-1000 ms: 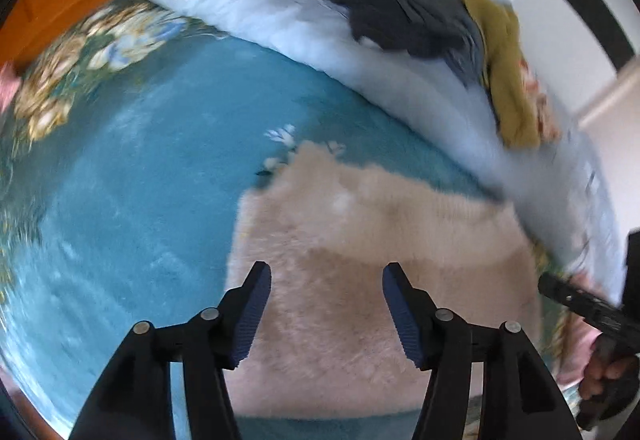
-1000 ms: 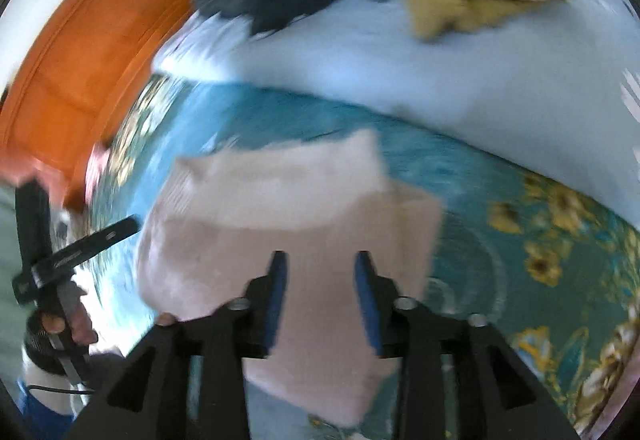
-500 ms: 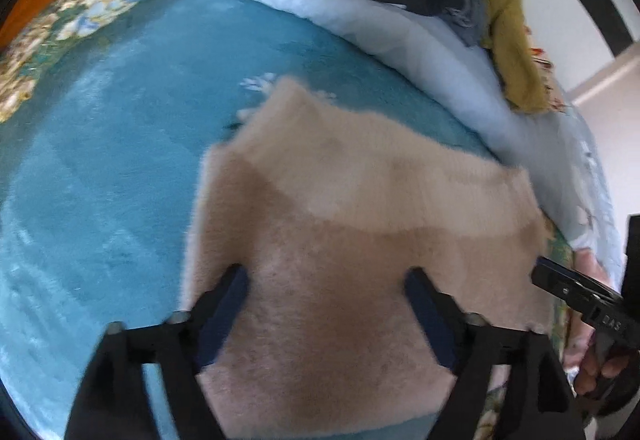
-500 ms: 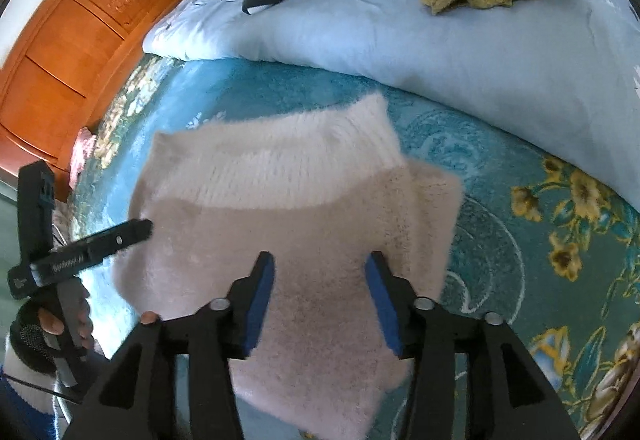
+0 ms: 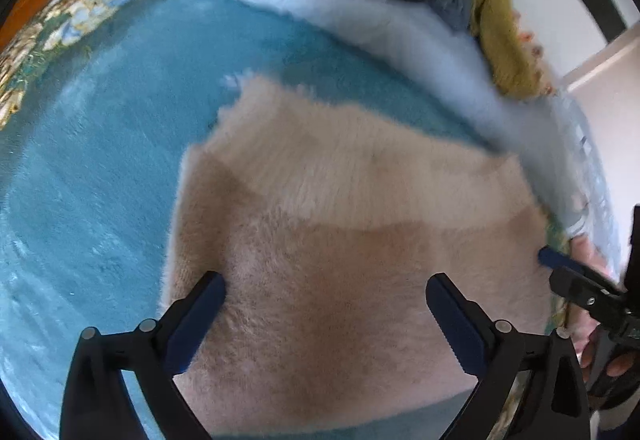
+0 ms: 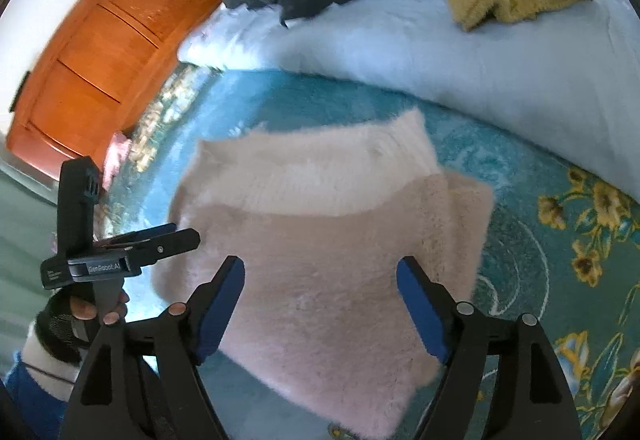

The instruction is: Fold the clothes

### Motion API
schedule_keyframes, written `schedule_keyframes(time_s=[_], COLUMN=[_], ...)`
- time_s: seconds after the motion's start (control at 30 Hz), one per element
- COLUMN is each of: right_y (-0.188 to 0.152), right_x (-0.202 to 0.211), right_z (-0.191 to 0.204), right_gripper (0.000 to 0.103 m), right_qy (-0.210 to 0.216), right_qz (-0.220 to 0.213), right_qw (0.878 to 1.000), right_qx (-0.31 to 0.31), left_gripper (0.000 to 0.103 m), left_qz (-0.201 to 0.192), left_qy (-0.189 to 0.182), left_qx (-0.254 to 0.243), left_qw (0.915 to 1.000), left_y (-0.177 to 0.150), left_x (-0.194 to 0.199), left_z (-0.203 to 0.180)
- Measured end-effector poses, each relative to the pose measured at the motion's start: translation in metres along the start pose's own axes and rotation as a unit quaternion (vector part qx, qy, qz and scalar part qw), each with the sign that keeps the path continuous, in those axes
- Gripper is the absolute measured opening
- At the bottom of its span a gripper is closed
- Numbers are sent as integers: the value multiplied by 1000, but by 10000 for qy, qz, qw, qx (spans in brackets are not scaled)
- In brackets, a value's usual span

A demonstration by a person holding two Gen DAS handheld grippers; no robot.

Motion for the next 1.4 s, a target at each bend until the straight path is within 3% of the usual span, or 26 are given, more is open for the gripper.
schedule_keyframes(time_s=[0.03, 0.1, 0.2, 0.3, 0.43, 0.63, 0.83, 1.0, 1.03, 1.07, 1.1, 1.33, 1.4], right_y=[4, 9, 6, -8, -29, -34, -28, -23, -24, -26, -29, -31, -29], right_x=[6, 18, 19, 12, 1, -22, -35, -40, -40, -39, -38, -48, -49], right_z=[-2, -11, -37, -64, -79, -70, -79, -79, -76, -72, -69, -74, -73], right_gripper=[83, 98, 101, 101, 101, 101, 101, 101, 101, 101, 101, 100, 100], right_qy=[36, 69, 68, 229, 573, 808, 920, 1018, 1034, 1075, 1116, 1054, 900], right_qz=[-108, -289, -226, -34, 90, 286, 160, 174, 226, 293, 361, 530, 556], right_qw=[9999, 9994, 9976, 9904, 9751, 9701, 9624, 9627, 9635, 9631, 9627, 9588, 9598], right_qx=[-36, -186, -645, -1362, -2141, -2269, -2552, -2502, -2460, -2450, -2439, -2584, -2599], left_gripper=[101, 102, 103, 103, 103, 101, 95, 93, 88, 69, 64, 64, 60], left_qz=[-219, -535, -465, -334, -67, 217, 239, 259, 268, 290, 349, 437, 421], left_qy=[-106, -181, -190, -110, -449, -1006, -919, -901, -887, -897, -938, -895, -805], left_qx=[99, 425, 1115, 1901, 2520, 2574, 2295, 2287, 2270, 2266, 2300, 2572, 2533], left_qw=[9997, 9975, 9925, 9811, 9667, 9608, 9687, 9690, 9695, 9694, 9680, 9612, 9631], left_y=[6, 18, 21, 7, -11, -16, -14, -15, -15, -16, -18, -26, -27], left_x=[11, 31, 34, 27, 5, -24, -32, -33, -32, -32, -32, -30, -25], left_z=[2, 19, 56, 99, 114, 95, 95, 97, 96, 95, 92, 84, 81])
Point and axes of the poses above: each gripper's, at about its wrist camera, not at the fingertips, and x roughly against the way its jaws point, z to its left, y to its top, the point moved 7 cm from there along -x, roughly the way its jaws point, and after that the axes turned 12 degrees about -z, right-handed, at the moved point
